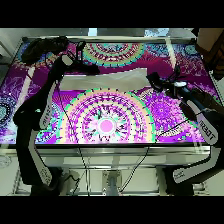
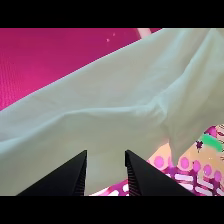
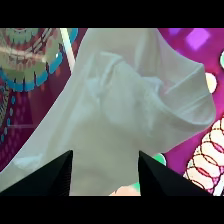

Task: Fold the shirts.

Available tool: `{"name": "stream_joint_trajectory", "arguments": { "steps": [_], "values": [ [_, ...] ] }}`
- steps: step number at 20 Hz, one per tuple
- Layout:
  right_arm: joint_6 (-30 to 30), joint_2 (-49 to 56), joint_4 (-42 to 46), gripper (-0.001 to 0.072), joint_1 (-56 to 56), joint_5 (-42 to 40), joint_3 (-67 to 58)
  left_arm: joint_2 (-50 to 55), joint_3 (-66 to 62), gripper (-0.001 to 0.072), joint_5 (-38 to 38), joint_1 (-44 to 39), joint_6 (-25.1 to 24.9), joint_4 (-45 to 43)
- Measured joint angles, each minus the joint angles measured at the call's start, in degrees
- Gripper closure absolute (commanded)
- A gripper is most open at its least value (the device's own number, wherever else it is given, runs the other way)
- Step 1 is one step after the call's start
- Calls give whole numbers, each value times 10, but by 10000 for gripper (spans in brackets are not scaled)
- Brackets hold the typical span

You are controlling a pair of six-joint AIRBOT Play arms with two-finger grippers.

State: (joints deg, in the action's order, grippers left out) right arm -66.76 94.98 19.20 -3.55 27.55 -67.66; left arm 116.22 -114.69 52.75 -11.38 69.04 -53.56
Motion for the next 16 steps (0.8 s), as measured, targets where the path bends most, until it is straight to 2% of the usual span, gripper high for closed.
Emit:
{"name": "stream_joint_trajectory", "arguments": {
  "steps": [4, 9, 13, 16],
  "values": [
    [-35, -8, 80, 196, -22, 80, 0, 0, 0, 414, -3, -1, 0, 0],
    [-81, -3, 140, 188, -30, 108, 0, 0, 0, 414, -5, -1, 0, 0],
    [-103, 23, 142, 159, -29, 105, 0, 0, 0, 414, -7, -1, 0, -1],
    [-106, 49, 101, 159, -24, 80, 0, 0, 0, 414, -8, -1, 0, -1]
  ]
}}
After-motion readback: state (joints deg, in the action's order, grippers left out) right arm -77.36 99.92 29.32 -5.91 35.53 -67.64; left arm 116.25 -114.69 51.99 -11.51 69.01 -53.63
